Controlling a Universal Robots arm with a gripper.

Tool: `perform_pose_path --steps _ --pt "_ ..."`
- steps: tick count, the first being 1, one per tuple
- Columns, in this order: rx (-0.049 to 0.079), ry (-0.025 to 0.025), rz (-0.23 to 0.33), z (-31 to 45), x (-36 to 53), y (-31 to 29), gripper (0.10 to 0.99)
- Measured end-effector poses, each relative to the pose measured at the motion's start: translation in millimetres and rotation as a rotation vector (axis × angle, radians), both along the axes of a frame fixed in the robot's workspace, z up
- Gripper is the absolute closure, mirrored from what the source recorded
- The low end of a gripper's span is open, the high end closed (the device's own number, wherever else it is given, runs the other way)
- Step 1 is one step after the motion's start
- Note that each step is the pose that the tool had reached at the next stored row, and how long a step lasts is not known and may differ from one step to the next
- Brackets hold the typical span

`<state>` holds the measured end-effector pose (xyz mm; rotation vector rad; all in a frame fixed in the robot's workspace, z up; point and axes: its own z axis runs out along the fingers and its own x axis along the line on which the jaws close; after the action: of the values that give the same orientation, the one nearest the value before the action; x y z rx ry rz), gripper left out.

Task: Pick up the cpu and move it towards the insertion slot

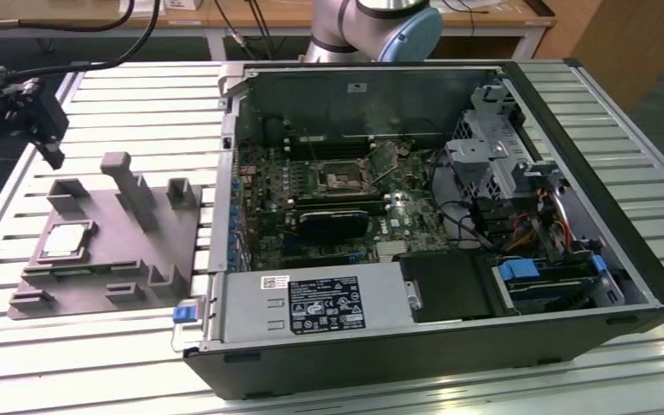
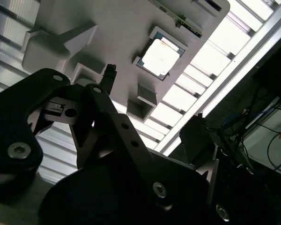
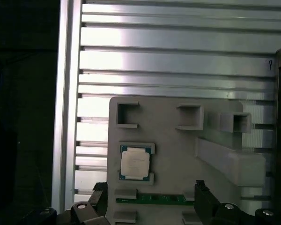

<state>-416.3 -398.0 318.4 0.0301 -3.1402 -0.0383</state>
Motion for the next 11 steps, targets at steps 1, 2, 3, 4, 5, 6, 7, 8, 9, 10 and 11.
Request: perform_pose_path --steps 1,2,3,4,5,6,7,8,9,10,11 --pt "0.0 0.0 0.0 -1.3 0.0 -0.4 0.263" --pt "0.0 -0.0001 0.0 -2.7 -0.1 -0.7 0.263" --pt "0.0 -0.0001 0.0 -4.1 -0.1 -1.0 0.263" --pt "0.0 -0.0001 0.0 -5.6 -0.1 -1.4 0.263" --pt "0.0 -0.0001 0.0 -6.9 -0.1 -1.6 0.263" --pt "0.0 -0.0001 0.0 -8.5 -0.1 -1.8 0.263" --pt "0.0 -0.0001 0.0 -9.9 -0.1 -2.0 0.263" --pt "0.0 0.0 0.0 -11.3 -0.1 -2.1 0.263" --pt "0.0 0.0 0.0 -12.9 -0.1 -2.3 0.263" --pt "0.0 0.0 0.0 -14.6 -0.1 -2.6 0.263" --pt "0.0 0.0 0.0 -16.3 0.0 -2.9 0.263"
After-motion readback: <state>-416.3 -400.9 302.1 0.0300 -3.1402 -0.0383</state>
